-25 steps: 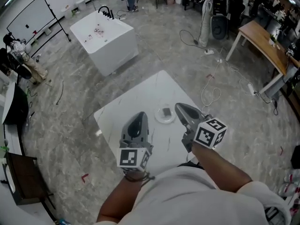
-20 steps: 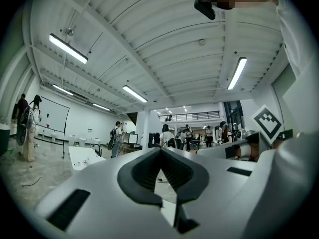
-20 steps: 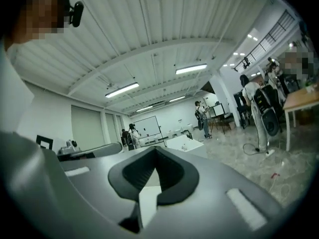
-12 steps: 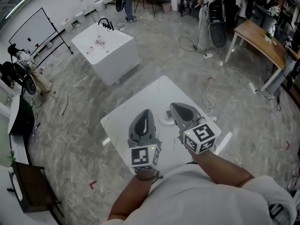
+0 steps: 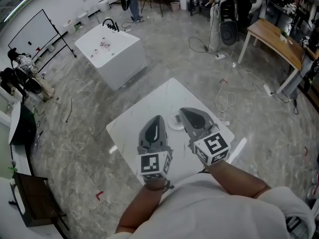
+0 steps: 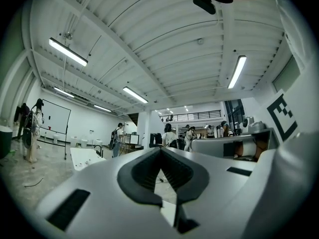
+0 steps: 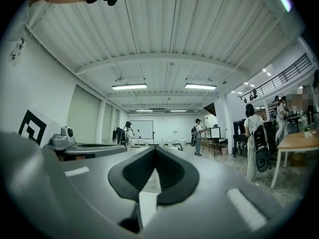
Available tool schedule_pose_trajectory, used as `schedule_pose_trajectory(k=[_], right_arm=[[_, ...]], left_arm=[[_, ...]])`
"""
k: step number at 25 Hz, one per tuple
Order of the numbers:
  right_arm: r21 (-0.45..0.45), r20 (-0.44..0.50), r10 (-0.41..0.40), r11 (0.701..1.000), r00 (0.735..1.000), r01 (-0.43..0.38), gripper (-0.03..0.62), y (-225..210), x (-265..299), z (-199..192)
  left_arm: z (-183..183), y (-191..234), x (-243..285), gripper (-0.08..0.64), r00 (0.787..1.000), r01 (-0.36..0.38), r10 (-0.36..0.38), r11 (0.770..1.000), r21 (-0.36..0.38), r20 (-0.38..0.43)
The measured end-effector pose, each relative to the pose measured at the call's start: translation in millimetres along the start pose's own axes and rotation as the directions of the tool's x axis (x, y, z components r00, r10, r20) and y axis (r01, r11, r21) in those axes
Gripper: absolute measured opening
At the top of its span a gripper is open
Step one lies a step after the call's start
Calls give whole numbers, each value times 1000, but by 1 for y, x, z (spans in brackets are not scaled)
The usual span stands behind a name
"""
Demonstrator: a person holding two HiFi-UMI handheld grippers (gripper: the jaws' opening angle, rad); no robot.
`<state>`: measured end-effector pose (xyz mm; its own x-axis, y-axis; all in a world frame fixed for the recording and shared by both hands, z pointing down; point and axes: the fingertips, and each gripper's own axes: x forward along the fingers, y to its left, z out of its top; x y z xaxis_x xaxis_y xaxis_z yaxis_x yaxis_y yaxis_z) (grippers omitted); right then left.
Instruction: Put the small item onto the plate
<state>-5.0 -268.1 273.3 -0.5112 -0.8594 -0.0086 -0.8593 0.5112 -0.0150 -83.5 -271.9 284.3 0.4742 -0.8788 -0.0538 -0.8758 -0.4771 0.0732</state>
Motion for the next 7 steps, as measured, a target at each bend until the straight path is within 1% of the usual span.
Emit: schedule_pose_trajectory(k=[7], right_arm=[[24, 10, 5, 1000, 1000, -5, 2, 1, -9, 4]], left_arm=[[-6, -5, 0, 6, 1000, 3, -3, 1000, -5, -17]])
